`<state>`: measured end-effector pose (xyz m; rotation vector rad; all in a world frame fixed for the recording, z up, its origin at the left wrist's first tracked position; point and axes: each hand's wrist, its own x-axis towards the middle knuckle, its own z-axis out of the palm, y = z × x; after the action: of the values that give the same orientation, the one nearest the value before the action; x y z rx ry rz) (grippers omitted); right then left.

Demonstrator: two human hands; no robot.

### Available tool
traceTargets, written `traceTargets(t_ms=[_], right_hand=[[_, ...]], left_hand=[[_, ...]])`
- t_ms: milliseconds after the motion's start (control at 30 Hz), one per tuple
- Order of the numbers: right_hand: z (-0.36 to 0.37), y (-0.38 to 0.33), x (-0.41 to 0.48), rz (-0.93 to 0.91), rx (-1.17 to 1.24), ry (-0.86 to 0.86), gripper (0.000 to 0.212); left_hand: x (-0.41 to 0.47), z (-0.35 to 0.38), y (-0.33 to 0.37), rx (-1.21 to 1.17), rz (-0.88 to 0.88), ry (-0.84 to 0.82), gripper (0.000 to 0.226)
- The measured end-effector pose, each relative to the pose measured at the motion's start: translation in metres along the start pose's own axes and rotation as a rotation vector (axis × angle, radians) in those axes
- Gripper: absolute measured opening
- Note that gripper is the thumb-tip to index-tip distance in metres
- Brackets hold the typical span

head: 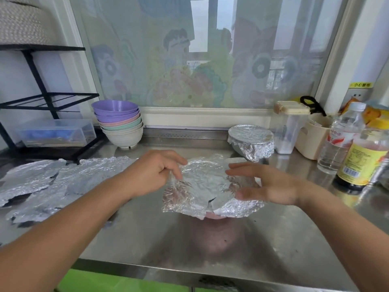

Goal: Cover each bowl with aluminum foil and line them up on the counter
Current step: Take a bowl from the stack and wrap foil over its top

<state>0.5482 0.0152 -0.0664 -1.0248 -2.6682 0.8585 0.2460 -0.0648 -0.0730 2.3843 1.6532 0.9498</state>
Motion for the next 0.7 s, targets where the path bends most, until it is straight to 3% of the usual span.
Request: traceTargets(t_ms=[67,133,200,267,400,500,600,700], right_hand=[[-0.004,-0.003,-0.002,0.015,0.067,0.069,0.057],[-0.008,-0.007,0.001,0.025,-0.025,0.206,0.058],[-0.005,-0.012,0.009,0.014,-0.247,0.281,0.063],[0.003,-0.017,0.02,-0.021,-0.35,0.296,0.054],[0.015,-0.008,0.034,0.033,-0.298,0.235,0.046],[0.015,0.006,0.038,0.09,-0.318,0.232,0.047],[0.019,0.015,0.043,0.109,-0.284,0.223,0.035],[0.023,0.018,0.042,0.152,-0.205,0.261,0.028]], left_hand=[[0.009,0.008,0.012,-0.067,-0.097,0.008,0.037],[0.018,0.02,0.033,-0.02,-0.208,-0.115,0.033],[0.026,0.035,0.052,0.114,-0.263,-0.299,0.061],[0.032,0.05,0.064,0.262,-0.282,-0.399,0.081],[0.043,0.064,0.06,0.407,-0.324,-0.412,0.084],[0.048,0.065,0.057,0.422,-0.331,-0.403,0.088],[0.049,0.063,0.059,0.414,-0.36,-0.34,0.087],[0.041,0.062,0.064,0.362,-0.389,-0.389,0.103]])
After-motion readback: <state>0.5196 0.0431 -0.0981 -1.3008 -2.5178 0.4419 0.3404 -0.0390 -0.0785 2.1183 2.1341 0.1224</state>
